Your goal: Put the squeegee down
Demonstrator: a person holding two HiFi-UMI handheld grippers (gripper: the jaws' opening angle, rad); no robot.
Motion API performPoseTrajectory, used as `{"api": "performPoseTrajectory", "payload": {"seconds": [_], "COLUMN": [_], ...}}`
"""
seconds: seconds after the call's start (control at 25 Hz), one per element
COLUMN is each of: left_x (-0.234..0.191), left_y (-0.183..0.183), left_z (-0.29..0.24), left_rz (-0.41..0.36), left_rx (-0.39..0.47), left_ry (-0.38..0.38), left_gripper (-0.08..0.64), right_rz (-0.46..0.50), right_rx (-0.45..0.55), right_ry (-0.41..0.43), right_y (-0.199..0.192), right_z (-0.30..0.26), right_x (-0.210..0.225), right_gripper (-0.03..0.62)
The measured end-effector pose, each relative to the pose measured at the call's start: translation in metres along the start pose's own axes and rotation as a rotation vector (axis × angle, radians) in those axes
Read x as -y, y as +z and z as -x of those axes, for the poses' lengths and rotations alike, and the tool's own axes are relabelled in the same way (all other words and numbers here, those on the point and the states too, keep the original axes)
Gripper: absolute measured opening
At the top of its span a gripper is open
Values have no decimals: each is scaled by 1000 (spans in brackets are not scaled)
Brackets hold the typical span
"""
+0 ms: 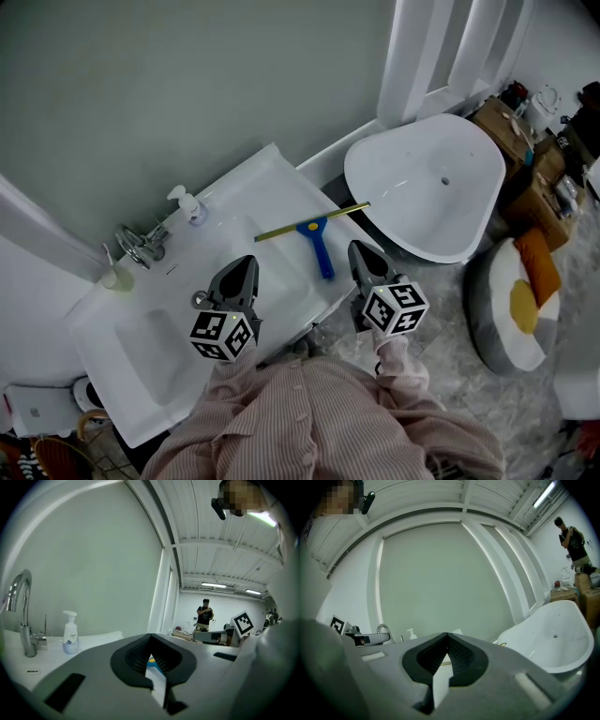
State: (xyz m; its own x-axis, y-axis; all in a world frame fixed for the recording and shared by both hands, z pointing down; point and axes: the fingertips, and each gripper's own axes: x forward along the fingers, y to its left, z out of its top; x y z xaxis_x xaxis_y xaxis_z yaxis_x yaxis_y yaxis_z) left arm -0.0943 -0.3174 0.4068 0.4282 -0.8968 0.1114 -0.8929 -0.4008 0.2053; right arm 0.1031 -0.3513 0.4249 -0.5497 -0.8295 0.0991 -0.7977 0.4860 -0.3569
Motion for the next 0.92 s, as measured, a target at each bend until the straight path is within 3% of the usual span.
{"api": "performPoseTrajectory", "payload": {"seconds": [0.92], "left_x": [-14], "left_y": [8], "left_z": [5], "left_rz": [-26], "left_rx": [16], "left_ry": [34], "left_gripper": [-2], "right_rz": [46], "right_rx": [-6], "right_ry": [-15], "right_y": [0], "right_z": [-3], "right_x": [-2], "right_gripper": [5]}}
